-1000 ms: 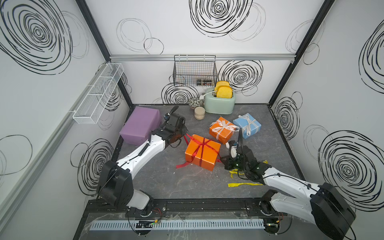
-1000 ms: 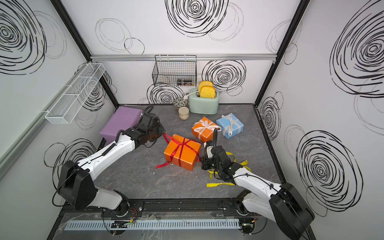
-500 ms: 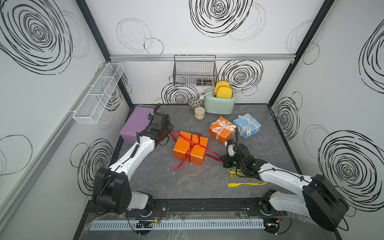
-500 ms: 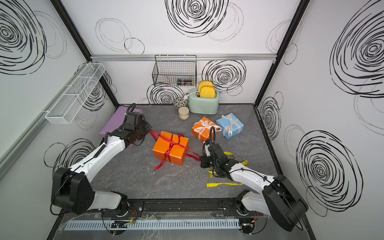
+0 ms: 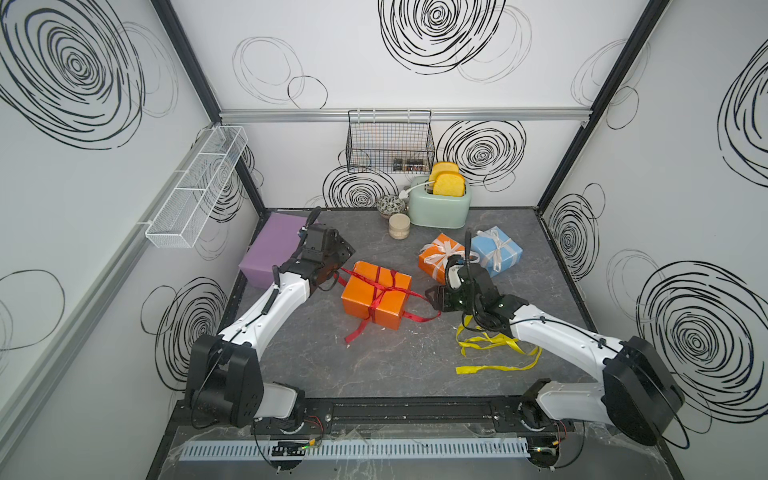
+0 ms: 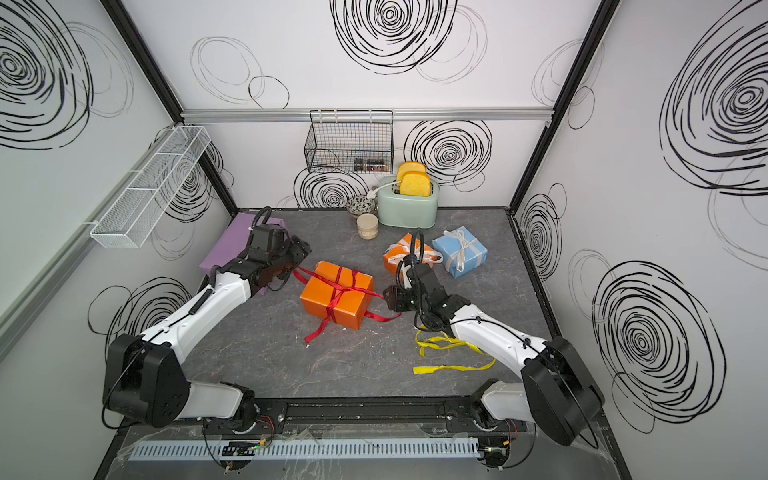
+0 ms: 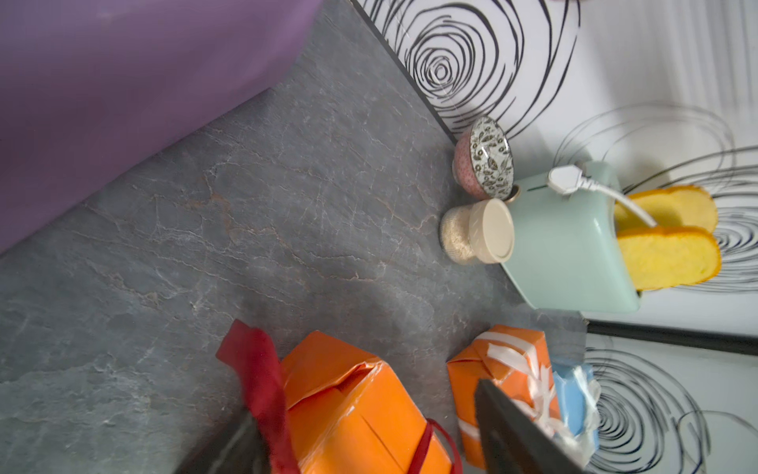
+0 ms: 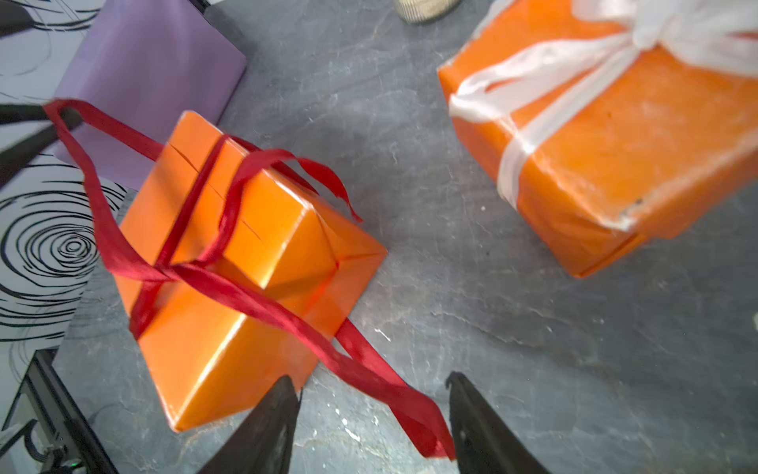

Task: Untie the ribbon bows on the gift boxes
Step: Untie the ribbon from the gift box.

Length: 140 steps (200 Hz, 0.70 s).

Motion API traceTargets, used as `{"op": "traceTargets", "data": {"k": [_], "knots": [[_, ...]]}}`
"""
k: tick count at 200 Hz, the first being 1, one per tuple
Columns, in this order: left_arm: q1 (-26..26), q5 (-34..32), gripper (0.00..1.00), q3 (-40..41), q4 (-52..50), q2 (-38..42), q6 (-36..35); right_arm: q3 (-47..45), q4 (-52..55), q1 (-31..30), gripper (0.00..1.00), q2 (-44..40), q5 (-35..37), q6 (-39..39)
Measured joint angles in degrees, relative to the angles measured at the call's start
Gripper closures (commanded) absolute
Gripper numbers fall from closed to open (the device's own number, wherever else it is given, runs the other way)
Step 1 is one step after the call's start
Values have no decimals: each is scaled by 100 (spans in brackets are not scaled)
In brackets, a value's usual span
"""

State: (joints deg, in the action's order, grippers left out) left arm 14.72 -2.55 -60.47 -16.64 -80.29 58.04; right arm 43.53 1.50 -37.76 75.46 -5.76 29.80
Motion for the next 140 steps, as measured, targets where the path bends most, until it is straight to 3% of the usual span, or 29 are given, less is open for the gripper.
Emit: {"op": "traceTargets", "data": {"k": [37, 76, 110, 140], "knots": [[706, -181, 0, 0, -170, 210, 162, 850, 208, -157, 39, 739, -212, -457], [1320, -393, 1, 0, -350, 501, 269, 1805, 793, -575, 43, 1587, -262, -979], [1298, -354, 20, 26, -291, 514, 269, 2142, 1174, -778, 46, 1980, -243, -1259], [1279, -232, 55, 111, -140, 514, 195, 2142, 1318, -789, 47, 1928, -247, -1368]]}}
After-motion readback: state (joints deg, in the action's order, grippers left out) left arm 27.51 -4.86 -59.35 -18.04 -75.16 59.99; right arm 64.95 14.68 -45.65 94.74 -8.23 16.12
